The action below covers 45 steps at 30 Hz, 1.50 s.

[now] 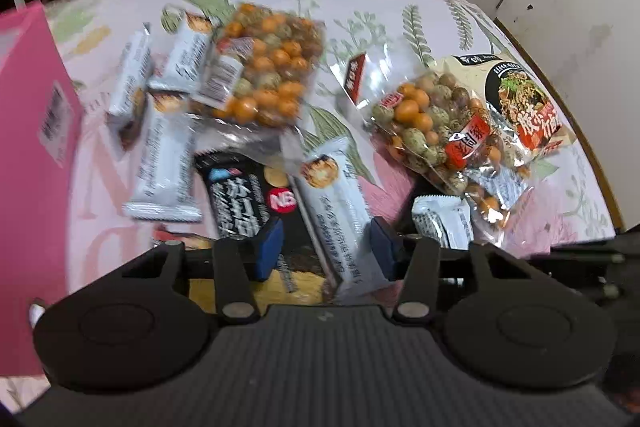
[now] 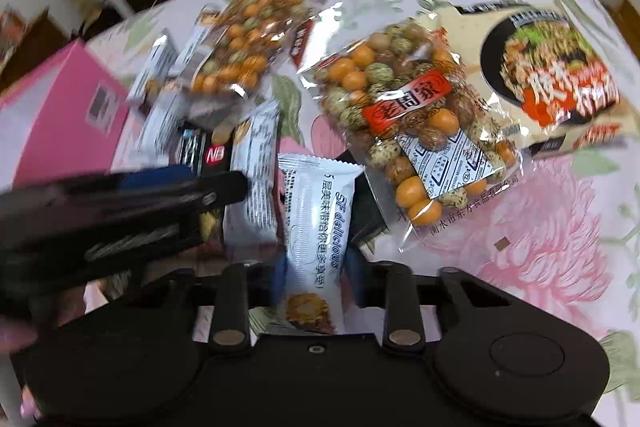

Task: Organize snacks
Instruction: 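Reach the right gripper into the snack pile and grasp a white cake packet, then lift the white packet with the right gripper and carry it over the pink box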

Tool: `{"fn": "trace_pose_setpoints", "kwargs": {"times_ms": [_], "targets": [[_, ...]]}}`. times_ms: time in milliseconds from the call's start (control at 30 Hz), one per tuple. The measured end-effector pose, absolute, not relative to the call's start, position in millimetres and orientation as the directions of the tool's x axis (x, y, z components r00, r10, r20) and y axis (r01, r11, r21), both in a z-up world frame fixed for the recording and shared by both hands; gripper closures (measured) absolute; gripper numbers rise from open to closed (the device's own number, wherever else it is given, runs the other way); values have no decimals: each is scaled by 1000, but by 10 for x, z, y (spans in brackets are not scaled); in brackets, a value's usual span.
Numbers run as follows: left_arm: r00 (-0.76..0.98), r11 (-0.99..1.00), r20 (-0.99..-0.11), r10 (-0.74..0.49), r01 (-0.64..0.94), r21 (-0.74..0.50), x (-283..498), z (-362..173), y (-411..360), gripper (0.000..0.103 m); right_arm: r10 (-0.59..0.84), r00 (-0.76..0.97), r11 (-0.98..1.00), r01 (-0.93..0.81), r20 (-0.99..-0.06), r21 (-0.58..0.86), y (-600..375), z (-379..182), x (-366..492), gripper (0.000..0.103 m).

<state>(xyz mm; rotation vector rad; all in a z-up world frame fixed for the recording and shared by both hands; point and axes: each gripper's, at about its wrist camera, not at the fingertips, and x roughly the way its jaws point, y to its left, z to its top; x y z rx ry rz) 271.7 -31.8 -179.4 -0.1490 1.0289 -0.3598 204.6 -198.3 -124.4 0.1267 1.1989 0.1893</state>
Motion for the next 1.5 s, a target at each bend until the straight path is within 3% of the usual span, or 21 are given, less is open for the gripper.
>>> {"fn": "trace_pose_setpoints", "kwargs": {"times_ms": [133,200,333,500,900,1500], "targets": [[466,922,-796,-387,166,-351,2750,-1827,-358,62,197,355,979,-116,-914,166,-2021,-1208,2002,71],[450,929,-812,-371,177,-326,2720,-1823,-432,69,191,360,981,-113,-913,160,-2036,-1208,2003,73],[467,947,-825,-319,187,-261,2624,-1809,-565,71,167,374,984,-127,-912,128,-2018,-1177,2012,73],[470,946,-821,-323,169,-275,2604,-1809,-500,77,171,360,983,-119,-917,137,-2015,-1221,2038,73],[439,923,-811,-386,174,-345,2402,-1615,-333,79,222,338,975,-100,-915,200,-2100,-1156,1900,73],[416,947,-858,-302,235,-220,1831,-1301,-5,79,320,303,947,-82,-898,310,-2137,-1162,1611,73]]}}
